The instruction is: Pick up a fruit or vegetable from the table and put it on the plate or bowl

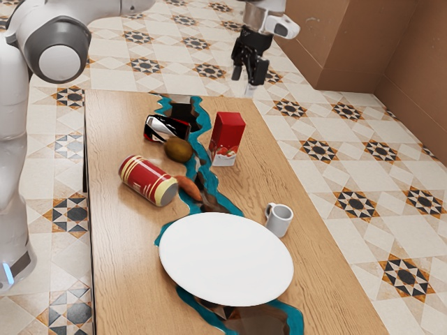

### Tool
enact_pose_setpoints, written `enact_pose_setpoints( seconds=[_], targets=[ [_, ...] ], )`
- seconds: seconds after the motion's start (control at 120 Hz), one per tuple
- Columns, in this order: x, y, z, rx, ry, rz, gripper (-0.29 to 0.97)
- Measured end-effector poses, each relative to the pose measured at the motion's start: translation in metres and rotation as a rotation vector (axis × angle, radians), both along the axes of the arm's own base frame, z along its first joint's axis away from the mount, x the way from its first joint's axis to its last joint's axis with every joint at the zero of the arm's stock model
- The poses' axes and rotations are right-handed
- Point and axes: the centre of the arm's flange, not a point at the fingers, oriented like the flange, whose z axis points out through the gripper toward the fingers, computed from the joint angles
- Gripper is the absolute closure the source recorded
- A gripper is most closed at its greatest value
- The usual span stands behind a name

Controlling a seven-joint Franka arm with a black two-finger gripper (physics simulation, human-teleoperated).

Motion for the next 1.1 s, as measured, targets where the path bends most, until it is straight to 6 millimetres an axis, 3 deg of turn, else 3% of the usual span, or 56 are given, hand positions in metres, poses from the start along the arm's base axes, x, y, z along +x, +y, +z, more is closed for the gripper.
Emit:
enact_pose_setpoints(
  seconds=[0.25,0.292,0.375,0.417,0.492,0.567,0.617,0.725,0.858,0.958,1.0,1.05,1.1],
  targets=[
    [0.011,0.001,0.015,0.019,-0.114,-0.026,0.00],
    [0.013,-0.012,0.020,0.021,-0.130,-0.053,0.00],
    [0.020,-0.063,0.019,0.018,-0.138,-0.145,0.00],
    [0.023,-0.075,0.014,0.018,-0.133,-0.165,0.00],
    [0.032,-0.071,-0.002,0.024,-0.107,-0.148,0.00],
    [0.033,-0.051,-0.018,0.024,-0.071,-0.107,0.00],
    [0.012,-0.045,-0.033,-0.003,-0.035,-0.100,0.00],
    [-0.080,-0.041,-0.102,-0.056,0.010,-0.130,0.00],
    [-0.165,-0.050,-0.111,-0.025,-0.086,-0.213,0.00],
    [-0.198,-0.042,-0.113,0.000,-0.135,-0.290,0.00],
    [-0.201,-0.035,-0.118,0.005,-0.136,-0.331,0.00],
    [-0.201,-0.009,-0.132,-0.004,-0.118,-0.331,0.00],
    [-0.200,0.005,-0.145,0.002,-0.097,-0.353,0.00]
  ],
)
